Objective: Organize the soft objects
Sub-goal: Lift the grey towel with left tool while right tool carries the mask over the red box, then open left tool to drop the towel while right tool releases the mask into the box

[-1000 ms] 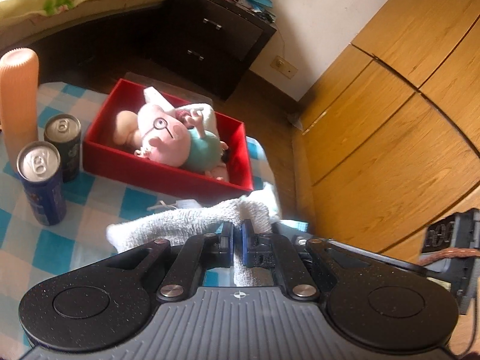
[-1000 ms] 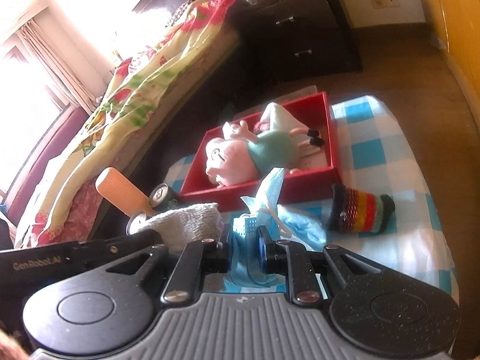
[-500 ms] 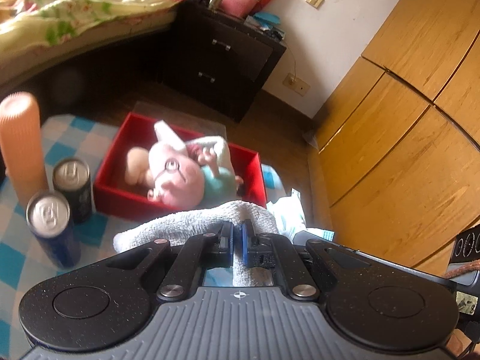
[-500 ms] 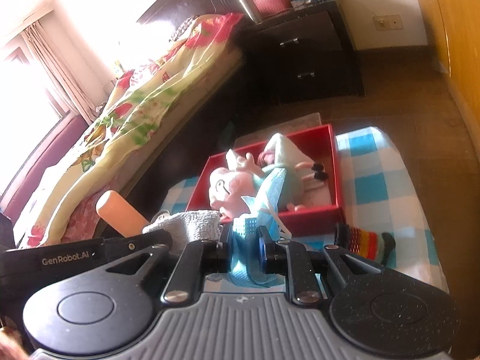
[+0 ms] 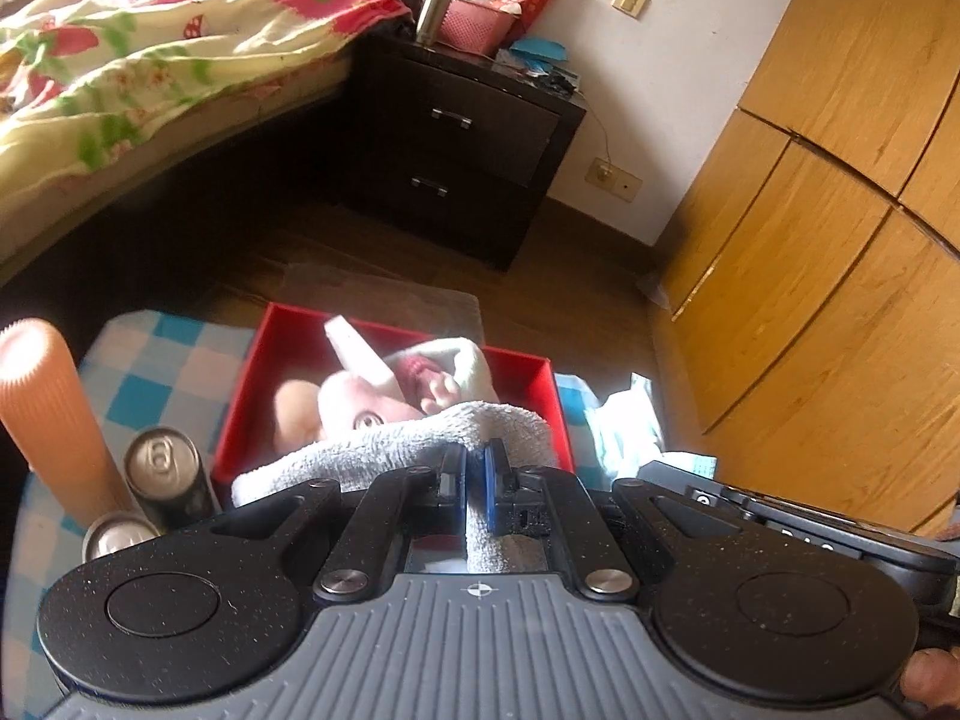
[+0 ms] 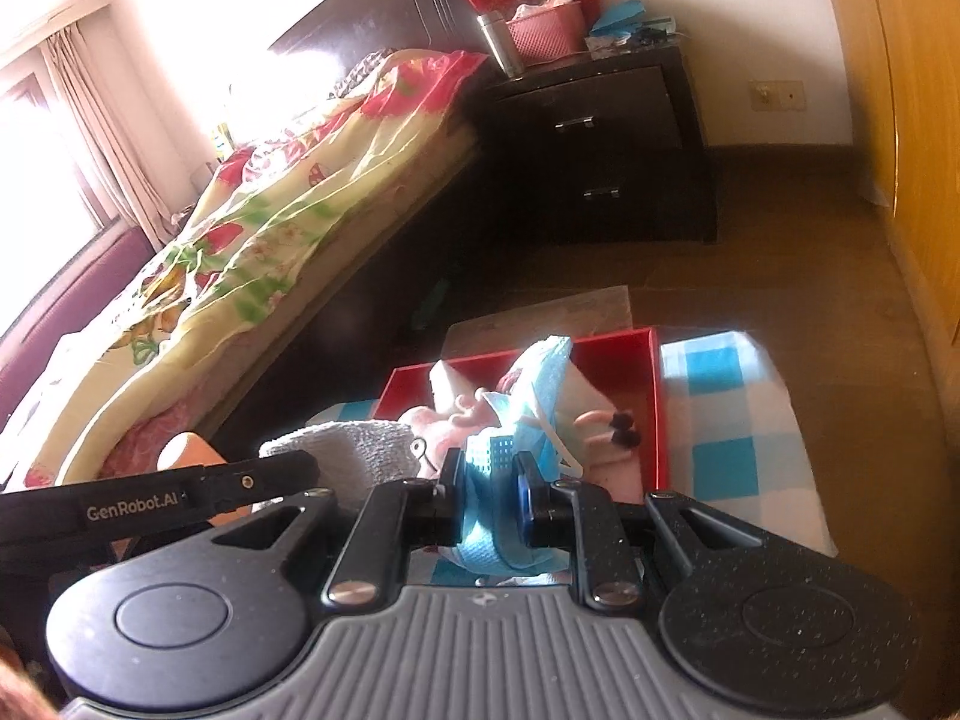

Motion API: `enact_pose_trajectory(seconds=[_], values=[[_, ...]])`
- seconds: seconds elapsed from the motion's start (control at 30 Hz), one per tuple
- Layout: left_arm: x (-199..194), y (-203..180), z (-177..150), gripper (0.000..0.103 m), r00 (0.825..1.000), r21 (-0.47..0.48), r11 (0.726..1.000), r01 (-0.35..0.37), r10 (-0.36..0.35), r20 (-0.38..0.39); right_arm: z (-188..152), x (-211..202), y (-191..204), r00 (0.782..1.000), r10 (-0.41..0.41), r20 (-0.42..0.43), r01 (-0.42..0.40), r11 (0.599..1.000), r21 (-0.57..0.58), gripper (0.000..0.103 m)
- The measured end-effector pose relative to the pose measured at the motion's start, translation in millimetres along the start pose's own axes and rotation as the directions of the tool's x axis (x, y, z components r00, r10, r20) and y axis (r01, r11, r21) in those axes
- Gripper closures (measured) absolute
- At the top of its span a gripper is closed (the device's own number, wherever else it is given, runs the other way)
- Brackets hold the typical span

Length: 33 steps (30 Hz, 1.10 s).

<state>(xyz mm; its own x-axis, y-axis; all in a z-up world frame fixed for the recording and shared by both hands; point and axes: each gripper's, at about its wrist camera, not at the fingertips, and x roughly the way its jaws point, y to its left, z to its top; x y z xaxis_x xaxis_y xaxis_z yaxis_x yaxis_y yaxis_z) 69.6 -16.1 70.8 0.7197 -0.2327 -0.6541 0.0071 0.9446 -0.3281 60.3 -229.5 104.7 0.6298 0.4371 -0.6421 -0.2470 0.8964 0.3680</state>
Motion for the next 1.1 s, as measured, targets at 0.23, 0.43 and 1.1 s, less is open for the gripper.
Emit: enact_pose_trajectory(seconds=[0.23, 0.43, 1.1], values=[[18, 0, 13, 0.102, 0.997, 0.047, 0.996, -0.078, 0.079, -0.018, 11, 18, 3, 0.999, -0.046, -0.029, 0.044, 0.998, -0.038, 0.103], [33, 4, 21, 0.102, 0.99, 0.074, 0.988, -0.132, 0.135, -0.029, 17, 38, 5, 0.994, -0.083, -0.067, 0.077, 0.993, -0.086, 0.103], [89, 3, 66, 0.101, 0.956, 0.169, 0.942, -0.29, 0.294, 0.006, 41, 108, -6, 0.97, -0.211, -0.124, 0.191, 0.969, -0.157, 0.103]])
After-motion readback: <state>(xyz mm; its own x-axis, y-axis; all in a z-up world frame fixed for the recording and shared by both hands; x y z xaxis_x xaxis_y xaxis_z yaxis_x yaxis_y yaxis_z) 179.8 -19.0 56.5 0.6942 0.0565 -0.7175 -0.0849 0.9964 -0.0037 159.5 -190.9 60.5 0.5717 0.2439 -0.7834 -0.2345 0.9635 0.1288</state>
